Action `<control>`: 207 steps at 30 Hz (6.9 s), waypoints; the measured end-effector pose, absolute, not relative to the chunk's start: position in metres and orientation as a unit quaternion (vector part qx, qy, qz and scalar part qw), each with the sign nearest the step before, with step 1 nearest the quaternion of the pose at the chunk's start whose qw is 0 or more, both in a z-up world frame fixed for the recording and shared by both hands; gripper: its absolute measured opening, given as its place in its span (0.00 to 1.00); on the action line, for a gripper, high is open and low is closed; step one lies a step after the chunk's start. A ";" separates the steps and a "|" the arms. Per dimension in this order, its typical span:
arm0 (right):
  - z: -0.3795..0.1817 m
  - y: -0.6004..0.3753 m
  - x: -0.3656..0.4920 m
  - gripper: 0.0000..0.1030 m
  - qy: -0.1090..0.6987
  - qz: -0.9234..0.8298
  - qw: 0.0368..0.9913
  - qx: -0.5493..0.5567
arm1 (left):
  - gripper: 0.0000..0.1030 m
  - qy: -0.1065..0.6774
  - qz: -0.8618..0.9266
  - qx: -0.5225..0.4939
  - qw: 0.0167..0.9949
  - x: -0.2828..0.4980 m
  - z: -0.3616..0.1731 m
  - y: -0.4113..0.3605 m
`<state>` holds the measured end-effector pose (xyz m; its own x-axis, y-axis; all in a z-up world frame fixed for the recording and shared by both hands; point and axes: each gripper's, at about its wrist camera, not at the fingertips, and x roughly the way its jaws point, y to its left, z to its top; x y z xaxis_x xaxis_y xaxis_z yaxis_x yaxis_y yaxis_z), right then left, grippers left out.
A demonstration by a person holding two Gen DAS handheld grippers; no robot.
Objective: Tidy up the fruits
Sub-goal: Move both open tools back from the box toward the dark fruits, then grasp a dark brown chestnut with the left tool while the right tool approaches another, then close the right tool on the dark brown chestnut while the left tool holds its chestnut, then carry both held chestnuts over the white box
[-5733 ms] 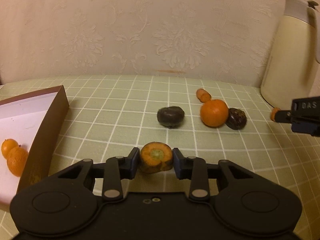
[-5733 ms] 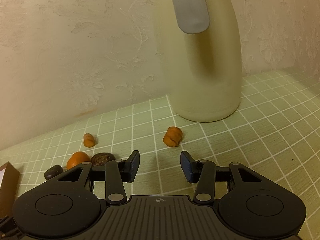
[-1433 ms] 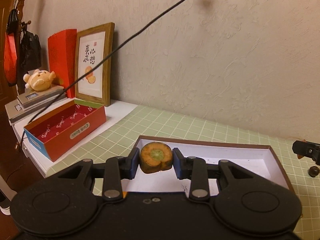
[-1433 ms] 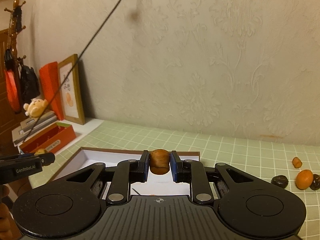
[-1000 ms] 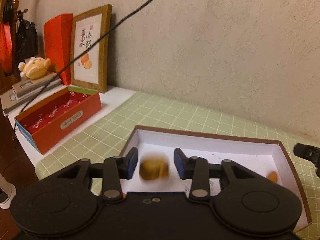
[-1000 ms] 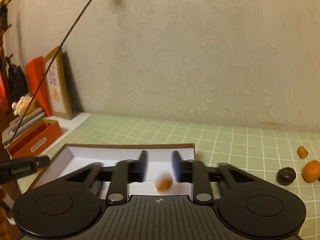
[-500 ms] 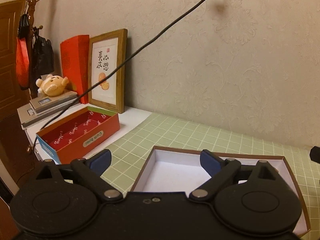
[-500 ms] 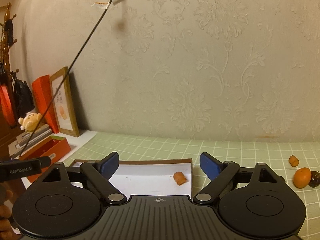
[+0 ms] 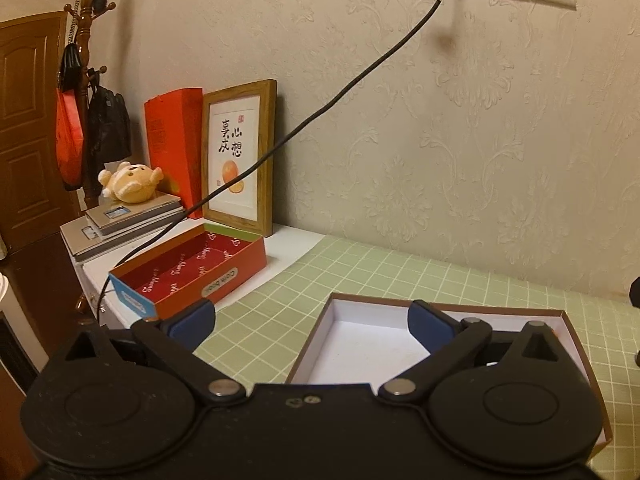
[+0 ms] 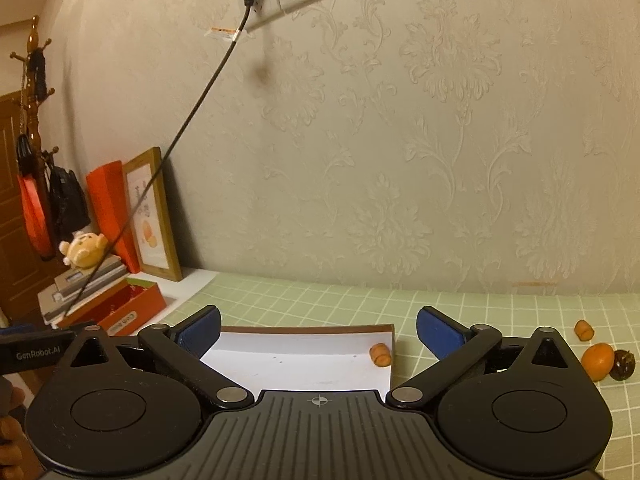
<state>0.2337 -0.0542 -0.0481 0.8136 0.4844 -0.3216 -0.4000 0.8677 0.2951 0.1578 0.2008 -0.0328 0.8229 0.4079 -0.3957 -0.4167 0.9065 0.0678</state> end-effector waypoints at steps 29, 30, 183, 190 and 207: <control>-0.051 -0.225 0.199 1.00 0.186 0.089 0.964 0.165 | 0.89 0.209 0.034 0.031 0.977 0.164 -0.054 0.060; -0.053 -0.229 0.198 1.00 0.189 0.083 0.964 0.167 | 0.89 0.209 0.027 0.031 0.977 0.166 -0.056 0.054; -0.153 -0.282 0.327 0.38 0.345 0.026 0.930 0.120 | 0.25 0.302 -0.097 0.065 0.946 0.307 -0.166 -0.114; -0.142 -0.277 0.307 0.38 0.331 0.040 0.937 0.105 | 0.25 0.303 -0.101 0.069 0.945 0.293 -0.156 -0.108; -0.124 -0.245 0.242 0.38 0.333 0.048 0.937 0.095 | 0.25 0.285 -0.104 0.075 0.950 0.241 -0.123 -0.086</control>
<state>0.2425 -0.2455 -0.1242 0.7731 0.1530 -0.6156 -0.0268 0.9775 0.2092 0.2407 -0.0858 -0.1233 0.8157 -0.1547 -0.5574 0.2399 0.9673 0.0827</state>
